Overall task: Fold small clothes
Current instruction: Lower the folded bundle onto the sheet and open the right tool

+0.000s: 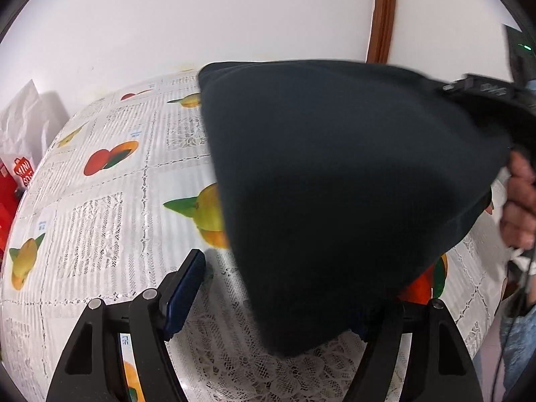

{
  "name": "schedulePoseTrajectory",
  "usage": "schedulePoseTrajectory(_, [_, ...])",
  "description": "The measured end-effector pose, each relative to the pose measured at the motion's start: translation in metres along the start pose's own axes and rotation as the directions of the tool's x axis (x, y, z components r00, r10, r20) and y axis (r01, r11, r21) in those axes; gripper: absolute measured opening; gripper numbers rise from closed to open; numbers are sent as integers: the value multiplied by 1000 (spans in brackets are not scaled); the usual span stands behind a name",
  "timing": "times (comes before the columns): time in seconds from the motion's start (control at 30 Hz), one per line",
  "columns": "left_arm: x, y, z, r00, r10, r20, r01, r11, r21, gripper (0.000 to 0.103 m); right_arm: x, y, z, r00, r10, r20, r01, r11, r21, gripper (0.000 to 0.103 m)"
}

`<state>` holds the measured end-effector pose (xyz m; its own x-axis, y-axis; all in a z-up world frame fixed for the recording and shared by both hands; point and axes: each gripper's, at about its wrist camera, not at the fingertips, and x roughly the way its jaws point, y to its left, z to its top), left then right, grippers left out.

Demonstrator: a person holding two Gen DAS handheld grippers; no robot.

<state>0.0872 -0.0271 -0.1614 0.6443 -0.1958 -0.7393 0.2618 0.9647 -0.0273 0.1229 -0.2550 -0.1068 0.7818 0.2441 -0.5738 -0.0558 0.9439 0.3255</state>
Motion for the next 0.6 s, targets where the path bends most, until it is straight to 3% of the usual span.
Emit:
schedulePoseTrajectory(0.13, [1, 2, 1, 1000, -1, 1, 1, 1000, -7, 74, -21, -29, -2, 996, -70, 57, 67, 997, 39, 8])
schedulePoseTrajectory(0.27, [5, 2, 4, 1000, 1, 1, -1, 1000, -5, 74, -4, -59, -23, 994, -92, -59, 97, 991, 94, 10])
schedulePoseTrajectory(0.53, [5, 2, 6, 1000, 2, 1, -2, 1000, -10, 74, -46, -54, -44, 978, -195, -72, 191, 980, -59, 21])
schedulePoseTrajectory(0.6, [5, 2, 6, 1000, 0, 2, 0, 1000, -11, 74, -64, -57, -50, 978, -196, -71, 190, 978, -90, 33])
